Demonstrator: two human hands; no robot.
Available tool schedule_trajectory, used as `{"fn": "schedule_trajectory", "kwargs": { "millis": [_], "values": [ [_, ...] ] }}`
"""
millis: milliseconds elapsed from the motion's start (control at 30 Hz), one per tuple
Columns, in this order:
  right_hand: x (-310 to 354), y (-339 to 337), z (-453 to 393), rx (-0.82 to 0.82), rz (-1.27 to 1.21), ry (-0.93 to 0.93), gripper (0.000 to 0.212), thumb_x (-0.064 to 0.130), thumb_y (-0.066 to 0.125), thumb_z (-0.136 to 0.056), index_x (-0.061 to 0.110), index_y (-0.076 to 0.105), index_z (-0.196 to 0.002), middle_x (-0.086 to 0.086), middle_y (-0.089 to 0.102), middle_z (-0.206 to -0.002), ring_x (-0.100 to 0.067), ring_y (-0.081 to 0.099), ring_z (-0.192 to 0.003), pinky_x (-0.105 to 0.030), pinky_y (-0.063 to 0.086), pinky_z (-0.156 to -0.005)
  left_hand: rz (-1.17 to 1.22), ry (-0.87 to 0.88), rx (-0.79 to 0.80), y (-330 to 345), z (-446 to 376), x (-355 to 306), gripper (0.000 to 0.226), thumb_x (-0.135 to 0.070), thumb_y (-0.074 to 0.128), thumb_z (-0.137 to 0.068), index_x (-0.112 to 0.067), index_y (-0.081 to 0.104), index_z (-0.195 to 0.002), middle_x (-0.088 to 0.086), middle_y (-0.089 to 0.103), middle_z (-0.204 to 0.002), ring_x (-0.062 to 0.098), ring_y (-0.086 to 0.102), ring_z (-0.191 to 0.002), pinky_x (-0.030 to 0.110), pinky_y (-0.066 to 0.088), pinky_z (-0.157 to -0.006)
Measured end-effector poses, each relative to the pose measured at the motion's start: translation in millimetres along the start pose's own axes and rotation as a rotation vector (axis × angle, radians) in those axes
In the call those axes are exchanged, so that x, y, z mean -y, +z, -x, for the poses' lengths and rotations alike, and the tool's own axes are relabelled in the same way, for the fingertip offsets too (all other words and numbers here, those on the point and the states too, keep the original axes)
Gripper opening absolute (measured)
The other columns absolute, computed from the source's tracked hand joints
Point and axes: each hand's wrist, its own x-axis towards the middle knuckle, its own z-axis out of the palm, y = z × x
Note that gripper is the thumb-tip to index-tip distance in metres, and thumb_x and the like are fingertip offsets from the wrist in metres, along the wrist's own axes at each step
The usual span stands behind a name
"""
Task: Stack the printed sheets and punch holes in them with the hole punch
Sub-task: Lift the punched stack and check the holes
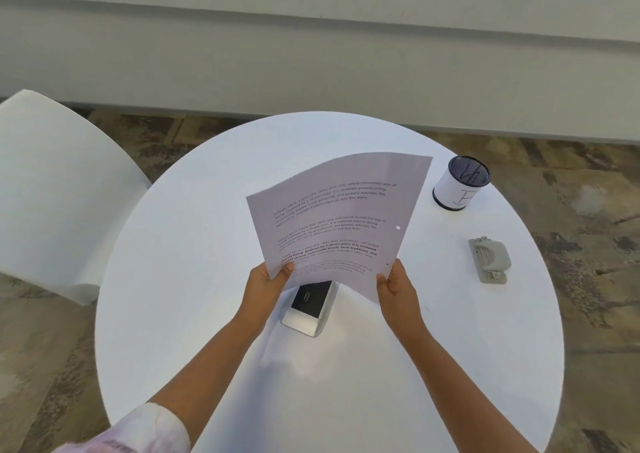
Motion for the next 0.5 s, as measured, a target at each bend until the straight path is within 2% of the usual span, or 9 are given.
{"fn": "schedule_trajectory", "kwargs": {
  "millis": [67,133,233,367,433,500],
  "values": [
    [-4,3,-2,0.017,0.086,0.043,0.023,0.008,0.035,-0.096,0.006,0.044,-0.117,0.000,0.053,-0.104,-0.017,0.051,-0.091,-0.010,0.042,-0.061,0.026,-0.006,0.003,-1,-5,3,0.023,-0.014,0.052,-0.092,-0.022,0.050,-0.113,-0.011,0.059,-0.098,0.008,0.055,-0.089,0.022,0.047,-0.081],
    [-6,6,-2,0.001,0.108,0.067,0.023,0.011,0.034,-0.097,0.008,0.047,-0.116,0.000,0.055,-0.102,-0.017,0.052,-0.088,-0.012,0.041,-0.063,0.028,-0.002,0.008,-1,-12,3,0.021,-0.015,0.053,-0.091,-0.021,0.052,-0.112,-0.008,0.061,-0.098,0.008,0.057,-0.088,0.015,0.050,-0.070],
    [-3,9,-5,-0.030,0.134,0.079,0.022,0.012,0.034,-0.098,0.008,0.050,-0.112,0.001,0.056,-0.097,-0.016,0.053,-0.084,-0.011,0.040,-0.061,-0.004,-0.005,0.012,-1,-24,-2,0.019,-0.016,0.053,-0.092,-0.020,0.053,-0.110,-0.006,0.062,-0.095,0.010,0.058,-0.085,0.013,0.050,-0.062],
    [7,18,-20,-0.039,0.156,0.082,0.018,0.011,0.036,-0.097,0.008,0.053,-0.104,0.003,0.056,-0.093,-0.018,0.053,-0.083,-0.008,0.037,-0.060,-0.032,0.003,0.032,-17,-45,-9,0.026,-0.017,0.055,-0.091,-0.017,0.054,-0.116,0.003,0.063,-0.106,0.018,0.061,-0.092,0.026,0.053,-0.076],
    [11,25,-30,-0.018,0.139,0.097,0.016,0.011,0.036,-0.097,0.010,0.052,-0.099,-0.001,0.057,-0.093,-0.022,0.054,-0.084,-0.016,0.040,-0.062,-0.056,0.010,0.040,-32,-56,-12,0.029,-0.016,0.056,-0.090,-0.013,0.055,-0.119,0.006,0.064,-0.111,0.023,0.062,-0.098,0.034,0.053,-0.084],
    [16,35,-39,0.006,0.087,0.130,0.019,0.013,0.035,-0.098,0.012,0.053,-0.102,-0.005,0.060,-0.100,-0.024,0.056,-0.090,-0.026,0.045,-0.072,-0.112,0.008,0.040,-52,-67,-14,0.030,-0.017,0.057,-0.090,-0.011,0.056,-0.120,0.006,0.064,-0.113,0.024,0.062,-0.101,0.038,0.052,-0.087]
  ]
}}
